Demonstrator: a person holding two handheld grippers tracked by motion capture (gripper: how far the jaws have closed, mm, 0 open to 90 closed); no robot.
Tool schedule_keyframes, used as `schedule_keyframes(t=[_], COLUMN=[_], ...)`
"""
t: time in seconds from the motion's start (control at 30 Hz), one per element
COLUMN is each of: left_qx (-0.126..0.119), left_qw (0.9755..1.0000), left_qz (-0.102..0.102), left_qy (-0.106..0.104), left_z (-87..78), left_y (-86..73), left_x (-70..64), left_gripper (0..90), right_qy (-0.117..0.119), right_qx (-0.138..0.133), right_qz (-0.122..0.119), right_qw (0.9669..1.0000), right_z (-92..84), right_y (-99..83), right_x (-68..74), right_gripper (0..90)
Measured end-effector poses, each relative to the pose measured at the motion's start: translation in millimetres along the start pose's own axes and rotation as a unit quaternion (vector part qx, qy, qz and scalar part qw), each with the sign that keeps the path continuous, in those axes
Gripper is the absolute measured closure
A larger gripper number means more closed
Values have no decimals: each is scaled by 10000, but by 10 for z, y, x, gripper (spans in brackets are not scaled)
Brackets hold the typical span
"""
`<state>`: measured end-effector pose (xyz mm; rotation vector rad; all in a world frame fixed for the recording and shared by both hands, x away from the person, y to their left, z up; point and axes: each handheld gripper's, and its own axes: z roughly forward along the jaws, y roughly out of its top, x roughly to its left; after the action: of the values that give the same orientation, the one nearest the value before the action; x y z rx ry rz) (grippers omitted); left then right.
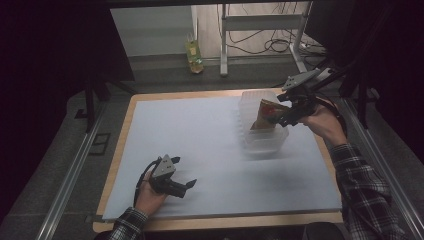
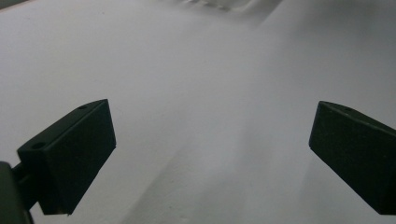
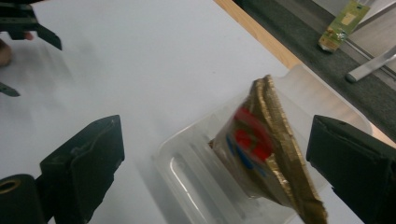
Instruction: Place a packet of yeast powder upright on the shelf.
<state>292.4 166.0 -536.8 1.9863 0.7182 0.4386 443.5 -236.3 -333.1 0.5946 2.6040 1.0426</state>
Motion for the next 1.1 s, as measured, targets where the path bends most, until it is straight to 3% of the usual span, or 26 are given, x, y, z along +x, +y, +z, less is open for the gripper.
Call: schedule_keyframes(t=[0.37, 0.4, 0.43, 1.1], left_qx=[17, 14, 14, 36], left_qw=[10000, 10000, 10000, 10000], left_qz=[7, 2, 2, 36], left_qy=[9, 9, 9, 8], left_z=[1, 1, 1, 6], left_y=[0, -1, -1, 0], left_x=[-2, -3, -3, -13], left_gripper=[7, 7, 7, 7], right_qy=[1, 94, 97, 234], right_qx=[-125, -130, -150, -304], right_qz=[13, 218, 265, 362], right_qw=[9999, 9996, 9995, 9986], right_z=[-35, -31, -31, -23], right_y=[-41, -57, -64, -308], right_x=[191, 232, 246, 524], right_gripper=[38, 39, 39, 7])
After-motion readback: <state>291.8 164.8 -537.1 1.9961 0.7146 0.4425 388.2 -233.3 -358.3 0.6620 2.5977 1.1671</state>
